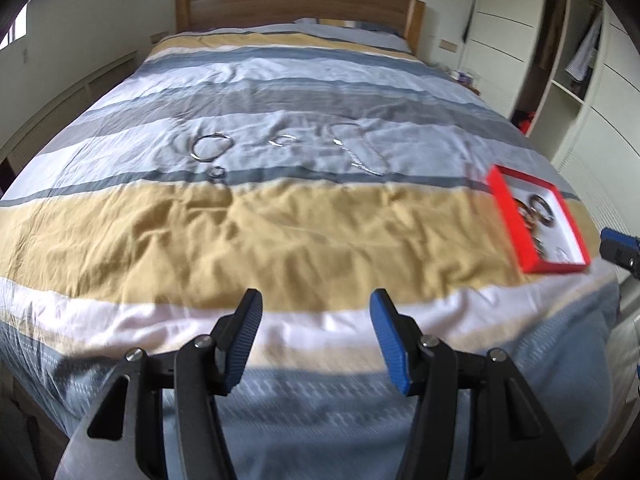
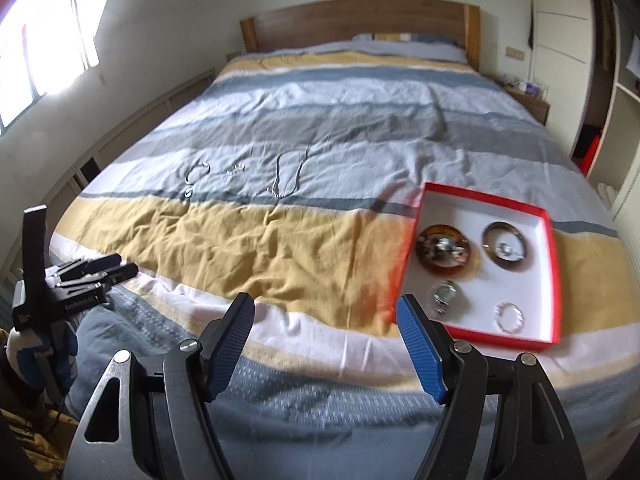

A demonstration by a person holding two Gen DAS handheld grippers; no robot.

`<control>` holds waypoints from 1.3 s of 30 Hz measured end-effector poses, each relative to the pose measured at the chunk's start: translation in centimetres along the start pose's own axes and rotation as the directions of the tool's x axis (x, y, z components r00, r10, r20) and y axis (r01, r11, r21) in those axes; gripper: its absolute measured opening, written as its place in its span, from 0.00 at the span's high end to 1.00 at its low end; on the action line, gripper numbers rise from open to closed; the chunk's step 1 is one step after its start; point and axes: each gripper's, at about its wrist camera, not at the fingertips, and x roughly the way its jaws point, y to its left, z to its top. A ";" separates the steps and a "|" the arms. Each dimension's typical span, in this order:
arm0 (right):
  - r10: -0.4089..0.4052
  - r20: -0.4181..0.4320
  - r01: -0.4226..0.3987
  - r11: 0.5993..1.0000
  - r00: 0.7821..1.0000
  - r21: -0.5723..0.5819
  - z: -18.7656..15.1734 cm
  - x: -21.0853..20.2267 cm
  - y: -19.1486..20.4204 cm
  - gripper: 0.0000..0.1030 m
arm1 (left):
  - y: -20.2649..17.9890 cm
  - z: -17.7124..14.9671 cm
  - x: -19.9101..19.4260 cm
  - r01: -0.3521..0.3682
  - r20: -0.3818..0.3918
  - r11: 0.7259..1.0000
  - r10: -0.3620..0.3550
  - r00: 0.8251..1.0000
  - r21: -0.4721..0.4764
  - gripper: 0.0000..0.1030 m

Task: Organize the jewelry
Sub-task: 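Withdraw both grippers from the box back over the remaining jewelry, then grasp the small silver ring with the left gripper while the right grasps the chain necklace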

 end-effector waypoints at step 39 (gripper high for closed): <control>0.154 -0.104 -0.165 0.981 0.982 -0.105 15.8 32.3 5.8 0.15 | 13.0 11.5 20.8 -0.099 -0.004 0.982 0.099 0.995 -0.159 0.49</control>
